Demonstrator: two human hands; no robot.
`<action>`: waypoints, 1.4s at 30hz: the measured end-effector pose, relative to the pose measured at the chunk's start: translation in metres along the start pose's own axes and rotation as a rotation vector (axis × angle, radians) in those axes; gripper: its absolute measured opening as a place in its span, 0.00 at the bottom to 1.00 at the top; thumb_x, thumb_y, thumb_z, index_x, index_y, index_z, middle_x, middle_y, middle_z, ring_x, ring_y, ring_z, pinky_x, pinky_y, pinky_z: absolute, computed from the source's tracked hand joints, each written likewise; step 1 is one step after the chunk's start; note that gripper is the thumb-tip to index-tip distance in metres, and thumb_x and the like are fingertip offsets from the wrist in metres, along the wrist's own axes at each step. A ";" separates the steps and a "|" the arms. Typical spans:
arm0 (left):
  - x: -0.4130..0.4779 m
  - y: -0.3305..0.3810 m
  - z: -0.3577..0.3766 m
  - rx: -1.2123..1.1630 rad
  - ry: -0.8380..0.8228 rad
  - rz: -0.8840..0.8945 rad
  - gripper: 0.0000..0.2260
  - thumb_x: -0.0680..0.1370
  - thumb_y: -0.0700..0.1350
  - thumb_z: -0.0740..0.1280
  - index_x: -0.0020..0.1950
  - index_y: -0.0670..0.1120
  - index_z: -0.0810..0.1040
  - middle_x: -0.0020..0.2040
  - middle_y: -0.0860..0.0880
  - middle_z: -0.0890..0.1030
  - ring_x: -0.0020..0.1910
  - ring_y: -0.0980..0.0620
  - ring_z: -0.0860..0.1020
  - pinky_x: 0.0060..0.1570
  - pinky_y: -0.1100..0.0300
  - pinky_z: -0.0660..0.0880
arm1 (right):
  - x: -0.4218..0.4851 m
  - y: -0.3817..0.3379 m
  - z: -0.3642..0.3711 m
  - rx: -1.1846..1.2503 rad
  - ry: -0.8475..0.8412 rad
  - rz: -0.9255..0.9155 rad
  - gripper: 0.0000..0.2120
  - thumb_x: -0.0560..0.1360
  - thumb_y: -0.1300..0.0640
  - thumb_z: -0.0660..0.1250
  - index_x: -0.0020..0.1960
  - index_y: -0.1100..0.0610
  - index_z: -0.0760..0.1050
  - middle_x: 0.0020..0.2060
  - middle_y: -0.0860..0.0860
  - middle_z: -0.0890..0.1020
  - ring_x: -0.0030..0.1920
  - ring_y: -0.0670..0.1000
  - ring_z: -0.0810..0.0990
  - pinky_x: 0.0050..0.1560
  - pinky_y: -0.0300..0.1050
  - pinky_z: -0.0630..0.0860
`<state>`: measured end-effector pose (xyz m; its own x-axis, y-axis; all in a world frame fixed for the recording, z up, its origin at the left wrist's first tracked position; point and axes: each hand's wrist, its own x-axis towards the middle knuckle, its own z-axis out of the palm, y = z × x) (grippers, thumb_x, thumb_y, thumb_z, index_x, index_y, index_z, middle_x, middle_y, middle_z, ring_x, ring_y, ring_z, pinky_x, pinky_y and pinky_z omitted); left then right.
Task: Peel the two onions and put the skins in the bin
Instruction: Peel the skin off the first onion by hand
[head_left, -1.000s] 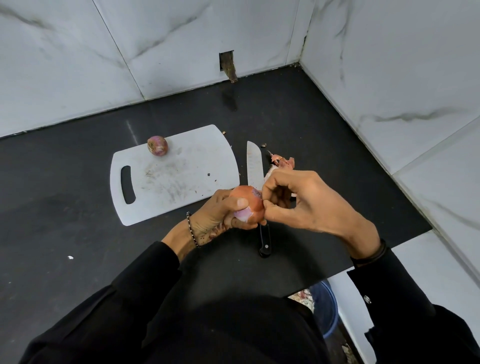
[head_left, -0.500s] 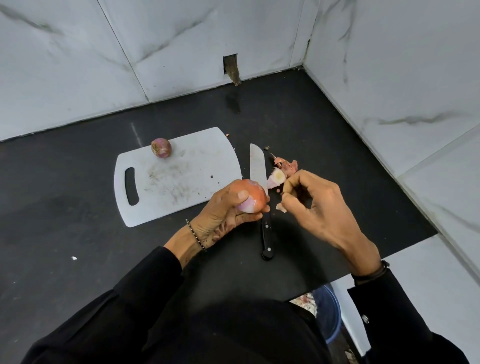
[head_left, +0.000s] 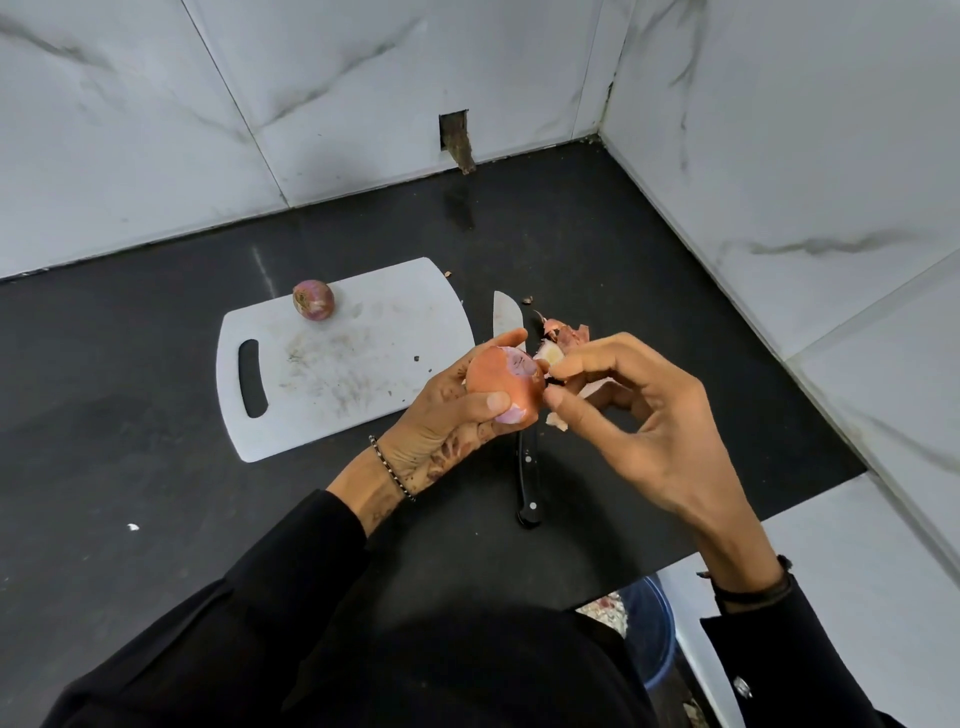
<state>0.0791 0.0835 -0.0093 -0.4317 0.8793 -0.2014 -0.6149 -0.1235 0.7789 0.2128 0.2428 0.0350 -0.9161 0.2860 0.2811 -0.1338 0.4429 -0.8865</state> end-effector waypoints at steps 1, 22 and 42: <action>-0.001 0.001 0.001 -0.013 -0.014 0.003 0.34 0.60 0.50 0.83 0.64 0.55 0.77 0.65 0.43 0.77 0.62 0.41 0.79 0.54 0.51 0.79 | 0.000 -0.002 0.002 0.009 -0.031 0.004 0.12 0.74 0.56 0.78 0.55 0.57 0.81 0.52 0.49 0.81 0.49 0.55 0.83 0.44 0.51 0.83; -0.009 0.009 0.001 0.183 0.027 0.046 0.33 0.60 0.52 0.83 0.63 0.56 0.79 0.61 0.51 0.81 0.61 0.45 0.79 0.52 0.54 0.79 | 0.005 -0.005 0.014 -0.049 -0.091 0.019 0.25 0.65 0.41 0.76 0.52 0.57 0.77 0.49 0.44 0.78 0.45 0.50 0.80 0.42 0.45 0.82; -0.002 0.009 -0.002 0.204 0.037 0.048 0.30 0.60 0.51 0.83 0.61 0.58 0.81 0.62 0.49 0.80 0.61 0.44 0.80 0.52 0.53 0.80 | 0.005 0.001 -0.004 0.009 -0.109 0.068 0.15 0.73 0.53 0.78 0.57 0.56 0.82 0.49 0.47 0.84 0.49 0.52 0.85 0.45 0.54 0.84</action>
<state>0.0732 0.0799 -0.0030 -0.4836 0.8565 -0.1804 -0.4488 -0.0657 0.8912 0.2094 0.2484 0.0372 -0.9588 0.2206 0.1789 -0.0729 0.4177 -0.9057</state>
